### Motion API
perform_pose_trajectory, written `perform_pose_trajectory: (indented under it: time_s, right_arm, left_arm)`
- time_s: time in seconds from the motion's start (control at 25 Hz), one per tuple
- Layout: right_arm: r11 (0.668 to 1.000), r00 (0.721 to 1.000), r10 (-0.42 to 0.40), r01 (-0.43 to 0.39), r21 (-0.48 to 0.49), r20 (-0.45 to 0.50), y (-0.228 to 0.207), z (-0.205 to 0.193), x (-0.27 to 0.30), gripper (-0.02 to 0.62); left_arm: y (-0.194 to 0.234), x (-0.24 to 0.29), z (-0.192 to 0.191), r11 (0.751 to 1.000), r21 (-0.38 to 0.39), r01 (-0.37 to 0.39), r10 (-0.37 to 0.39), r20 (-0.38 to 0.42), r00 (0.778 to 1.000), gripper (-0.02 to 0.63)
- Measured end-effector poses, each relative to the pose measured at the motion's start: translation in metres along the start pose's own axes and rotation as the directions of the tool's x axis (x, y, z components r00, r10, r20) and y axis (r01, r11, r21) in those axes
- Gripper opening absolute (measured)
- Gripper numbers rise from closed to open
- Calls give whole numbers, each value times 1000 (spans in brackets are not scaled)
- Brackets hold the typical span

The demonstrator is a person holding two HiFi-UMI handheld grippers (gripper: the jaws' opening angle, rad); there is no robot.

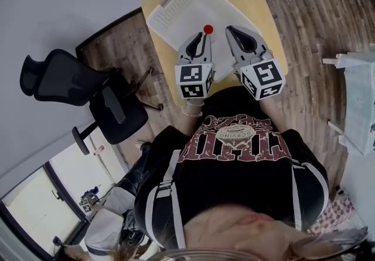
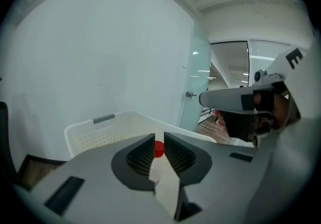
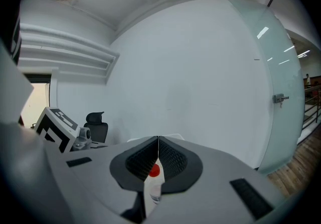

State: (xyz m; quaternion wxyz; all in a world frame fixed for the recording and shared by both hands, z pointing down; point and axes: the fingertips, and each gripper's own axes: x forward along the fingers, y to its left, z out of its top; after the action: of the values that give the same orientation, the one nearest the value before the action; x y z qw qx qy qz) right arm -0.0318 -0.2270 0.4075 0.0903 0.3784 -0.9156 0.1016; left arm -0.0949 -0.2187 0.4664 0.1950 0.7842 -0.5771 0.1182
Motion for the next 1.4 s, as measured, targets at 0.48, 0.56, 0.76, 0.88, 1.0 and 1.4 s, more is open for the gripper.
perform_pose_trajectory:
  time_s: [0.48,0.56,0.76,0.88,1.0,1.4]
  right_arm:
    - [1000,1000,-12,12,7,0,-9,2,0,18]
    - [1000,1000,-17,17,8,2,-12,2,-1,18]
    - [1000,1000,-26,26,14,4,-18,2,-2,18]
    - [999,1000,-27,27,22,4,-19,3,-1,18]
    - [999,1000,-29,29,29,6,-22,2,-2,18]
    - [998,999,-45,44,38,4,-31,0,-2,18]
  left_arm:
    - [-2,15,-6,1000,12,23,-22,-58,998,112]
    - [-2,17,-7,1000,20,21,-20,-66,998,129]
    - [-2,23,-7,999,36,17,-14,-89,996,153]
    - [-3,26,-8,999,47,17,-12,-104,995,161]
    - [-5,29,-10,998,64,16,-9,-119,993,172]
    - [-10,45,-17,994,102,41,-23,-174,985,226]
